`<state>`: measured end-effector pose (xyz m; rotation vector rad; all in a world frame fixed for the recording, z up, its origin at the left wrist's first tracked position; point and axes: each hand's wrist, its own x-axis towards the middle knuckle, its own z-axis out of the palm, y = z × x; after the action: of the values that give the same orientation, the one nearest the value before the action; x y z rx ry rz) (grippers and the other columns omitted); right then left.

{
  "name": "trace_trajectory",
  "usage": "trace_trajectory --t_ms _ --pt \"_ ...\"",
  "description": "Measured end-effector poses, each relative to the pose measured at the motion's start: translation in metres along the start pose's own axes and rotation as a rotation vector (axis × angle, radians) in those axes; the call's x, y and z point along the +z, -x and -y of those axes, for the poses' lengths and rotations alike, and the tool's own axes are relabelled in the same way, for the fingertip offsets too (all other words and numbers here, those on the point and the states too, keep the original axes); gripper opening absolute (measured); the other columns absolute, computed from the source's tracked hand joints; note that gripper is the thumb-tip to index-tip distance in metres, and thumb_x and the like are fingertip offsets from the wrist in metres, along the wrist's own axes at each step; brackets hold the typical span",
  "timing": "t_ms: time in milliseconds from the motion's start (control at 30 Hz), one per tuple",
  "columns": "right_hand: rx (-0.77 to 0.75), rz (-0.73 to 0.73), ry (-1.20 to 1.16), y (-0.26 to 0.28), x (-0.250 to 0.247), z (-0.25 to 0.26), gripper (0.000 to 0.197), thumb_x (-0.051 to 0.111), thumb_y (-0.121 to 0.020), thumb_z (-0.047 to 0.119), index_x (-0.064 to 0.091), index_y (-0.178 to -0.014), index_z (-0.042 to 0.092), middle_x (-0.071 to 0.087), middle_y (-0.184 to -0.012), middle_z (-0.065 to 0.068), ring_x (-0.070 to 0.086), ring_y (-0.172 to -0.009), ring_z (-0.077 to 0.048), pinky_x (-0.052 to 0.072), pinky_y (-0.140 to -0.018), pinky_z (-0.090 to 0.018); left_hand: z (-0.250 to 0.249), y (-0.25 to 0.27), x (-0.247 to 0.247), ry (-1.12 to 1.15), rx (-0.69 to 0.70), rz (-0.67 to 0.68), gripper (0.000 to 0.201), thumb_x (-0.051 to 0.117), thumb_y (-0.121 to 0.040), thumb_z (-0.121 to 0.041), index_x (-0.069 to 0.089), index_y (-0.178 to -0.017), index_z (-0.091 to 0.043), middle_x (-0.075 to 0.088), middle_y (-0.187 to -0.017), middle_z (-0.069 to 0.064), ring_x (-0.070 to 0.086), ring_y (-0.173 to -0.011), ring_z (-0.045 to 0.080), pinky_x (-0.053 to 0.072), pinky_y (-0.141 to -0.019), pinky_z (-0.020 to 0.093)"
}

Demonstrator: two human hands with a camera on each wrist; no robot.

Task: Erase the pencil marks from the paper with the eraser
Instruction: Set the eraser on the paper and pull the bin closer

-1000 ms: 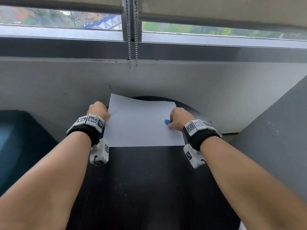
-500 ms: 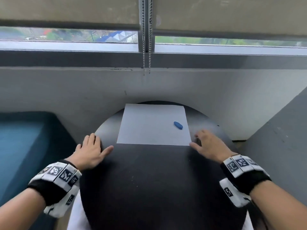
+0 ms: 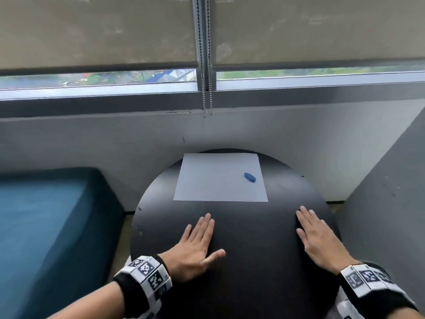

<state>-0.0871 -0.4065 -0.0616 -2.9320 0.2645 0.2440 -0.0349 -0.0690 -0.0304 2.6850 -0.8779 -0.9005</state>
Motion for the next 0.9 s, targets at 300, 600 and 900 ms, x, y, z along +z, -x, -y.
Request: trace_trajectory --t_ms 300,600,900 --pt "-0.013 -0.016 0.030 0.000 0.008 -0.009 0.094 -0.027 -0.070 0.057 -0.002 -0.154 0.021 -0.014 -0.158 0.011 -0.016 -0.141 -0.002 -0.008 -0.114 -0.024 0.057 -0.006 -0.026 -0.011 -0.492 -0.098 0.094 0.014 -0.095 -0.069 -0.021 -0.152 -0.003 -0.032 -0.158 0.016 -0.030 -0.146 0.025 -0.013 -0.120 0.046" --pt "-0.046 -0.023 -0.085 0.004 -0.009 -0.015 0.050 0.016 -0.104 0.041 0.012 -0.154 0.033 -0.002 -0.160 0.020 -0.001 -0.147 0.002 0.012 -0.113 -0.023 -0.024 -0.015 0.001 -0.137 0.135 0.022 0.106 -0.004 -0.077 -0.086 -0.021 -0.154 -0.015 -0.033 -0.159 0.003 -0.036 -0.141 0.012 -0.021 -0.118 0.032" --pt "-0.037 -0.014 -0.182 -0.002 -0.007 -0.018 0.047 0.029 -0.104 0.036 0.023 -0.151 0.035 0.008 -0.159 0.023 0.006 -0.148 0.000 0.014 -0.113 -0.025 0.023 -0.010 -0.011 -0.089 -0.323 -0.090 0.150 -0.035 -0.032 -0.094 -0.022 -0.152 -0.005 -0.035 -0.156 0.015 -0.035 -0.142 0.024 -0.018 -0.118 0.041"
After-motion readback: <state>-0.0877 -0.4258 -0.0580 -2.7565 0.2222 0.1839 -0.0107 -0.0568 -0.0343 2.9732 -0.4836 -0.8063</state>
